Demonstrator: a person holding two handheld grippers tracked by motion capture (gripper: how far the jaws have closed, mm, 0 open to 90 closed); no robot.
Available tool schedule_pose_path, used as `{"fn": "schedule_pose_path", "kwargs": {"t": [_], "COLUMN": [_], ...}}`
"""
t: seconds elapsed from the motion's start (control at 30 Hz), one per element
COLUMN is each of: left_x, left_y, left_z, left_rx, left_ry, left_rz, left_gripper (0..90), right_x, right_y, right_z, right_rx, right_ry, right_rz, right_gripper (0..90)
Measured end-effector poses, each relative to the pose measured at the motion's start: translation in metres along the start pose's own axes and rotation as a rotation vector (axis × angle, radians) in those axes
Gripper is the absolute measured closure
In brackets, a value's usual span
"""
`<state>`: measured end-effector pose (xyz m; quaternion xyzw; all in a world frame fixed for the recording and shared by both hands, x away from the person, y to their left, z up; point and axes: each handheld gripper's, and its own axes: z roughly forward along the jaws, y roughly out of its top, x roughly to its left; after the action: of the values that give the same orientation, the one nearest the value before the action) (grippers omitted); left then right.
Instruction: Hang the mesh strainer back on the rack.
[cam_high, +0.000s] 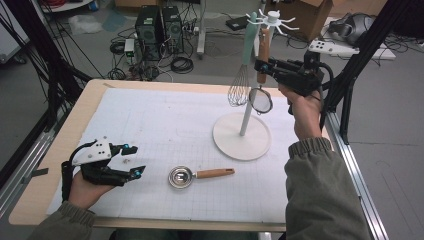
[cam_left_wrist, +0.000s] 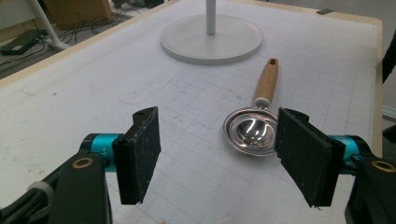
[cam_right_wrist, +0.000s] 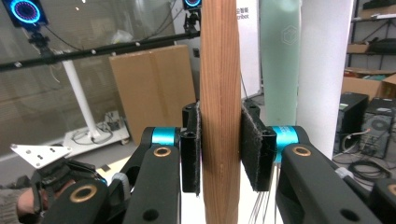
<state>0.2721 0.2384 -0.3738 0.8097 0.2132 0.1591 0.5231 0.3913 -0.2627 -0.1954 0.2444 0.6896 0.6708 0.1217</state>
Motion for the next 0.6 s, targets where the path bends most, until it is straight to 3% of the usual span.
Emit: {"fn": "schedule_pose_path", "kwargs": {"t": [0.27, 0.6], "left_x": [0.0002, 0.0009], "left_y": [-0.0001, -0.0006], "left_z": [-0.0009, -0.0019], "left_rx": [0.000, 0.005], "left_ry": [0.003, 0.012], "left_rz": [0.000, -0.002], "left_gripper": [32.0, 31.8], "right_x": [0.0006, 0.0066], "right_y": [-0.0003, 0.0019], "right_z": [0.0002, -0.0067], "right_rx": [-0.005, 0.053], "right_ry": [-0.024, -0.092], "right_rz": [0.001, -0.045], "right_gripper": [70.7, 64.1]}}
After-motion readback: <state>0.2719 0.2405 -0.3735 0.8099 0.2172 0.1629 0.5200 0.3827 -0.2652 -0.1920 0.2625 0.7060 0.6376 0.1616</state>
